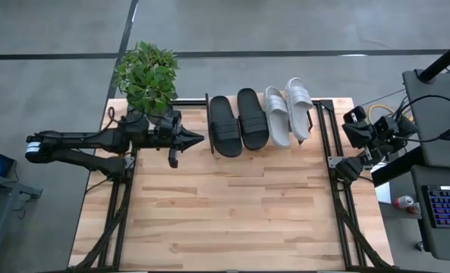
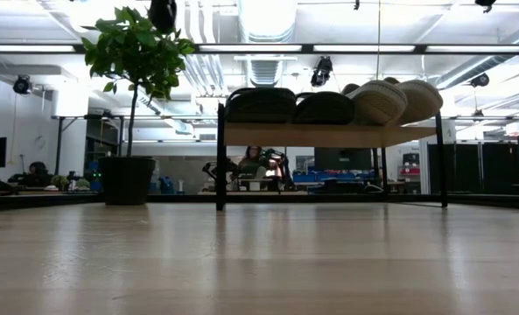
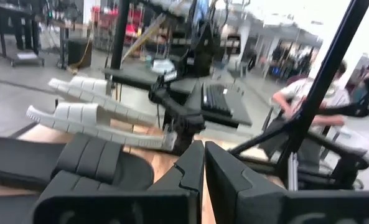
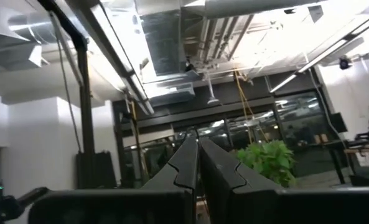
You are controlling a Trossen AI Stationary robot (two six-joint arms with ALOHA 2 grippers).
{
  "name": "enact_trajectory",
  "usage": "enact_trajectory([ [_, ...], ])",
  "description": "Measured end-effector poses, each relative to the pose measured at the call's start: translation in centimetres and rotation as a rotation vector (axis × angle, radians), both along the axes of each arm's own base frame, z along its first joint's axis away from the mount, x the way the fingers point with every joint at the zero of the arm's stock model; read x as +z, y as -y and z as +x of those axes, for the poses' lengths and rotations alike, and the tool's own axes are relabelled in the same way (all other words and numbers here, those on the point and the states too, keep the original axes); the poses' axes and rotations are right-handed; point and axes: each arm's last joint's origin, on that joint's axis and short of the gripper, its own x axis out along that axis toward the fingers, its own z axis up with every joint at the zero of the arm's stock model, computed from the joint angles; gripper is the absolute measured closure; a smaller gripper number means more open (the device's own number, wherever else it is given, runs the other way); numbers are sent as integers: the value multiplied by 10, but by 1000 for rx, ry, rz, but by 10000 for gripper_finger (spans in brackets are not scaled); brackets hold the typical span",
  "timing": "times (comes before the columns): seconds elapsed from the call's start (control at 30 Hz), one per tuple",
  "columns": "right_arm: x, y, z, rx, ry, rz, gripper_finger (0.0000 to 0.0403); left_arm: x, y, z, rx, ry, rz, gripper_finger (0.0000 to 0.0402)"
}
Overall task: Pick and place slides into the shelf
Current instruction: Return to Home Position
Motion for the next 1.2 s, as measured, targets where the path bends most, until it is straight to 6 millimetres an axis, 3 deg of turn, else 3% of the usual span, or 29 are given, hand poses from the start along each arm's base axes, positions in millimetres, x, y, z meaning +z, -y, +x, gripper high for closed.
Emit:
enact_trajectory([
  [0.37, -4, -7, 3, 181, 36, -35, 395, -31, 2, -26, 2, 113, -13, 401],
  [0.73, -25, -17, 16, 231, -23, -46, 395, -64, 4, -45, 4, 99, -60, 402],
  [1.2, -75, -35, 39, 328, -171, -2, 395, -88, 5, -84, 62, -56, -75, 402],
])
